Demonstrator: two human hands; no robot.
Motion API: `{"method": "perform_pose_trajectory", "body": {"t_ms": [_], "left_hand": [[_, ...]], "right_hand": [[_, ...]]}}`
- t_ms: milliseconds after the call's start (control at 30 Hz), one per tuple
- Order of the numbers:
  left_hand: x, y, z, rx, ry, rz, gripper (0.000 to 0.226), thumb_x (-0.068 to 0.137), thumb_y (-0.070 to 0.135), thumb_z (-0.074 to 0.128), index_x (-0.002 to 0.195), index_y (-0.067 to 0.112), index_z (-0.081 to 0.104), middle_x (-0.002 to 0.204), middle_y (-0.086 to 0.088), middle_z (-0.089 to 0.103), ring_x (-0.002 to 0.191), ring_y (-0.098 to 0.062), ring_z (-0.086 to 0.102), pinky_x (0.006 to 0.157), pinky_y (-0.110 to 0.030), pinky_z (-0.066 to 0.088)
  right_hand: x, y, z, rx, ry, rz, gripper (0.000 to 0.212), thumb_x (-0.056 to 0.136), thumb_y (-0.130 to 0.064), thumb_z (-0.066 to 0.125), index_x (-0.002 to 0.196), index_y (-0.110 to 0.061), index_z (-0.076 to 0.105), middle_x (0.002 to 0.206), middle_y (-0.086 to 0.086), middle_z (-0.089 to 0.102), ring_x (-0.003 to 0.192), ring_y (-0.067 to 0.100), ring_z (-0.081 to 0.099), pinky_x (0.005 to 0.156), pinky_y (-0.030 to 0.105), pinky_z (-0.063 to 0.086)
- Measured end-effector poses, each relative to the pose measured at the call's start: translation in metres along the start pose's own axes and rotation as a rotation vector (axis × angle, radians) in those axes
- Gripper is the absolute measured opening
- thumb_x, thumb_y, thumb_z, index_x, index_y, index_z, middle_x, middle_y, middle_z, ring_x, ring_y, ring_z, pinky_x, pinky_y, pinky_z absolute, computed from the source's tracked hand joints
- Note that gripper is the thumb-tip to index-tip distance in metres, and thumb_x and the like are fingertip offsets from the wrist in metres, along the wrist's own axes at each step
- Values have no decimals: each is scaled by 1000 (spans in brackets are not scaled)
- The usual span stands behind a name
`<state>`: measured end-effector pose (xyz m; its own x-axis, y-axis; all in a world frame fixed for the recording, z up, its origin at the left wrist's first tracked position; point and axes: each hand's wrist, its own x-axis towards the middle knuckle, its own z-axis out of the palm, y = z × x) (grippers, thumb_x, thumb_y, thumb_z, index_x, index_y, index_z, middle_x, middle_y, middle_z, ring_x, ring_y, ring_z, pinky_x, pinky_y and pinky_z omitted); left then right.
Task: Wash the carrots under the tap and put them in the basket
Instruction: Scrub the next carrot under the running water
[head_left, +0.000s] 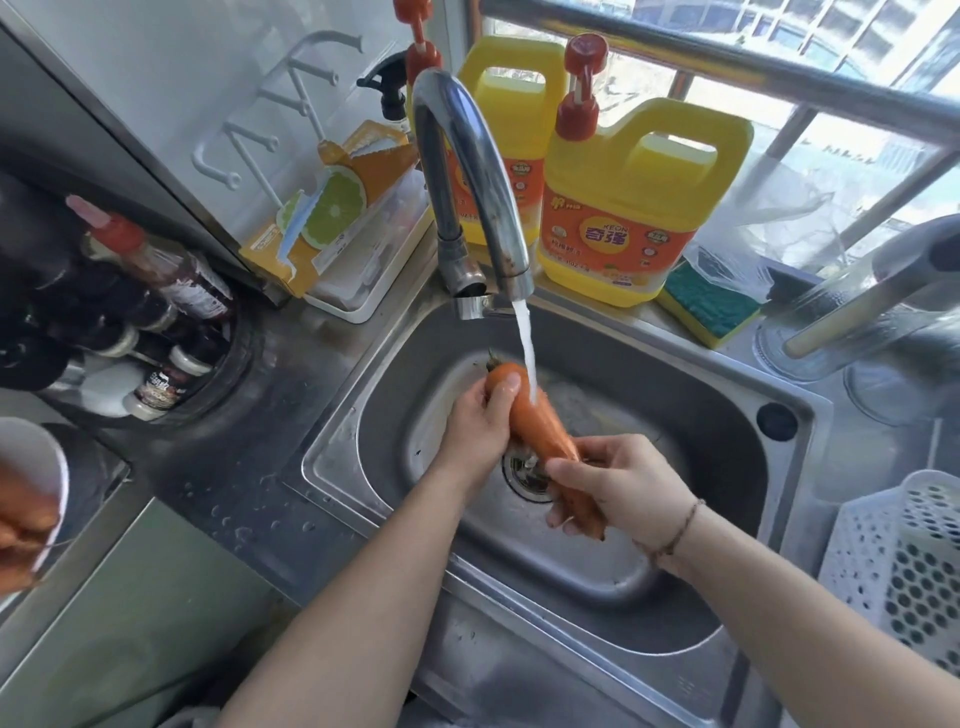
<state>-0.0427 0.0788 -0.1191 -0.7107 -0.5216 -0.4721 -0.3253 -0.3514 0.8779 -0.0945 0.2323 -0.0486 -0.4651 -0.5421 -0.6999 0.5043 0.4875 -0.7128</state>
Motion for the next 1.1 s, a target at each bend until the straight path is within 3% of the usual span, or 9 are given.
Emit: {"method": "perform_pose_trajectory", "body": {"t_ms": [133,333,433,533,700,800,933,1000,1100], "left_hand": [[-2,-5,2,148,-34,31,57,56,49,86,102,23,64,101,-2,73,93,-19,71,78,-38,61],[7,1,1,255,250,41,43,75,60,64,70,18,72,66,0,71,71,-22,71,71,-42,60],[3,-2,5,22,108,-38,20,86,42,70,86,22,71,82,1,74,88,-25,71,81,-45,60],[-5,-8,0,109,-112,45,49,68,27,86,109,22,58,98,2,68,92,-12,67,84,-35,59],[-4,0,-7,88,117,32,36,73,41,80,94,12,74,86,-4,76,83,-24,74,70,-44,62],[-4,-1,2,-9,220,-75,25,91,38,70,82,15,74,70,1,72,68,-14,71,63,-39,62],[-8,-7,5,-118,-32,-98,10,97,20,61,107,22,61,103,-9,67,89,-19,67,75,-40,58],[-12,-9,3,-124,-164,-83,28,89,9,67,111,23,57,103,-5,64,90,-16,64,76,-37,56],[-12,-2,1,-97,-92,-12,27,79,12,75,104,20,65,93,-1,70,88,-19,66,76,-42,59]], "right_hand": [[3,17,2,-544,271,-210,9,85,-19,72,93,-19,72,57,2,70,47,12,63,54,30,54],[-7,31,18,-539,299,-353,12,85,-22,72,97,-21,73,58,-3,68,50,9,64,62,31,57],[2,27,11,-650,359,-379,12,81,-26,72,92,-22,72,61,-1,68,61,20,66,68,37,56],[5,28,8,-637,366,-383,14,80,-25,74,94,-22,73,63,-2,69,62,21,67,69,37,56],[-4,37,19,-584,318,-423,17,84,-27,73,101,-24,71,61,-6,67,57,12,65,67,31,56],[-4,36,20,-669,324,-467,19,85,-32,70,102,-22,69,63,-5,67,60,16,65,68,32,55],[5,35,8,-641,340,-409,16,81,-25,74,96,-24,72,63,-3,69,61,19,66,69,37,56],[5,38,6,-597,340,-404,18,80,-23,75,99,-24,73,62,-3,69,59,17,67,68,37,57],[0,40,8,-606,362,-452,21,84,-25,74,105,-24,72,65,-8,67,59,11,64,64,24,53]]}}
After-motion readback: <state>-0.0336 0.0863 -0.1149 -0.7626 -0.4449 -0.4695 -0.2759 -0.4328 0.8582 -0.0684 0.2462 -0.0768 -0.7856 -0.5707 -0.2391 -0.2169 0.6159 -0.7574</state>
